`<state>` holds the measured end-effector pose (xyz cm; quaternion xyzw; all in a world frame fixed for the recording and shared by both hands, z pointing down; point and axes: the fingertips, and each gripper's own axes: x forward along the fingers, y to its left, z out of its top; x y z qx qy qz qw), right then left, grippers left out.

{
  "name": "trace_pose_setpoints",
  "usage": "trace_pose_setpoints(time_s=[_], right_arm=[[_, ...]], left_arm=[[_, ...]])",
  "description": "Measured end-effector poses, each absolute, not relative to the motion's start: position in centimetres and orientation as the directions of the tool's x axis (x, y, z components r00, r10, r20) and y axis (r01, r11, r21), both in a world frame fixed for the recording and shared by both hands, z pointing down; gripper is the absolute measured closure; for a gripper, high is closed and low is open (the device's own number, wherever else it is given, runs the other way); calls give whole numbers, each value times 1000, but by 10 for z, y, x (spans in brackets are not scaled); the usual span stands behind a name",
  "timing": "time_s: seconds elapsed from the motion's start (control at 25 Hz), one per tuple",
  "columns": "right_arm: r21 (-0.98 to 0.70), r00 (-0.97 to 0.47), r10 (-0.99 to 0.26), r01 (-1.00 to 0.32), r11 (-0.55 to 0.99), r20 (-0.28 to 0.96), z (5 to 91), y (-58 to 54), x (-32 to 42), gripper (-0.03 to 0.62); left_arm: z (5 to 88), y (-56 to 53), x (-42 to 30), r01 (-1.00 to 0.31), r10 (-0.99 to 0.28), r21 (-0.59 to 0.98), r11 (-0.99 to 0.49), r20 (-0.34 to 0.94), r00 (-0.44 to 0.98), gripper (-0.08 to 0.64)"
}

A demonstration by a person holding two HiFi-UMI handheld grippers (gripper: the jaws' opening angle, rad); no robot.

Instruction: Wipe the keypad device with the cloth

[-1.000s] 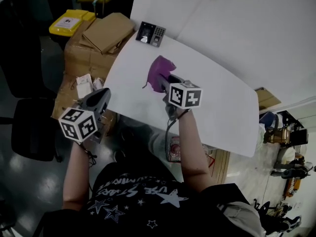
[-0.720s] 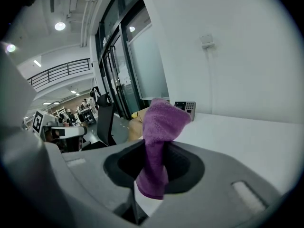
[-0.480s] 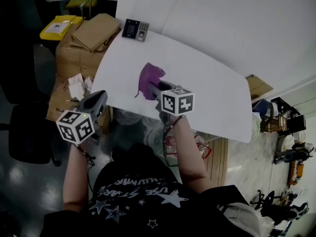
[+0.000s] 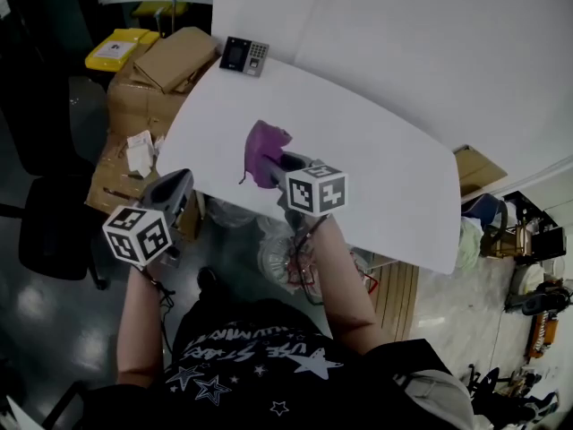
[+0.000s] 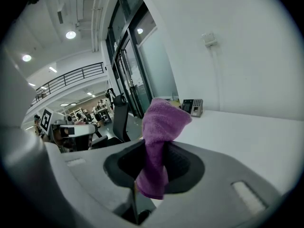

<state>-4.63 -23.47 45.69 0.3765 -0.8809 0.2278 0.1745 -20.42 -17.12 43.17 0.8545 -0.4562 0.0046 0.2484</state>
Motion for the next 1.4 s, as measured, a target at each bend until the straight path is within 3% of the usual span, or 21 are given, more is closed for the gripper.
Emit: trace_pose_setpoints(time_s=[0.88, 1.4], right_arm=[[-210, -778, -457, -579, 788, 432, 423, -93, 62, 497], [-270, -787, -443, -580, 769, 429, 444, -9, 139, 497]], left_arm=[[407, -40, -59, -834, -841, 375, -406, 204, 501, 551], [424, 36, 22, -822, -814, 377, -426, 236, 531, 551]])
